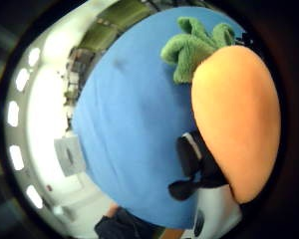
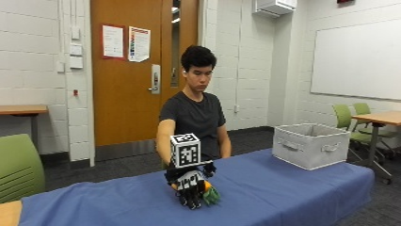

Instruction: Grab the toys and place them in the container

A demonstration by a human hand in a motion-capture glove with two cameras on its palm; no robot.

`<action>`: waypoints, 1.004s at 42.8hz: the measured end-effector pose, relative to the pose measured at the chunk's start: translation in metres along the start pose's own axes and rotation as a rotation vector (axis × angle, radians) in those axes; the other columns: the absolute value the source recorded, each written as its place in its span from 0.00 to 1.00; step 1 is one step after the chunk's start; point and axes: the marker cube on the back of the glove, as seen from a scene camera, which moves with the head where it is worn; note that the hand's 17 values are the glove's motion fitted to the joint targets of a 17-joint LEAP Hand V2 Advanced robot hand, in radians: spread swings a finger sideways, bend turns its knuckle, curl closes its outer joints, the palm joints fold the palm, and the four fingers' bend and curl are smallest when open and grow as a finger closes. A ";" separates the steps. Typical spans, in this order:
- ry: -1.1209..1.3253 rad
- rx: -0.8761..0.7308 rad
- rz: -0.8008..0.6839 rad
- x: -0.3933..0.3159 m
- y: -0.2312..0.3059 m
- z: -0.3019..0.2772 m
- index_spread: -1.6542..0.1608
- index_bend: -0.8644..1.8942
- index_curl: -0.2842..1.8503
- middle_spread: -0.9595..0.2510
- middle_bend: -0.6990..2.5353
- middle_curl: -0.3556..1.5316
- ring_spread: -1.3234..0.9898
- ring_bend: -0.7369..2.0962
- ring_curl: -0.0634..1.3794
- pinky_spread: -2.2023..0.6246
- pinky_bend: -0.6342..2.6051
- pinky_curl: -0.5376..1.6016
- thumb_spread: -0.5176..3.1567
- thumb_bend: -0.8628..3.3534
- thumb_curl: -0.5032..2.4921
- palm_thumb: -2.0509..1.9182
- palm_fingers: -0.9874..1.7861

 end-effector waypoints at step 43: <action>0.076 0.271 -0.313 -0.227 0.045 -0.240 0.72 0.37 0.33 0.51 0.54 0.56 0.41 0.75 0.40 0.61 0.47 0.43 0.38 0.27 0.40 0.69 0.77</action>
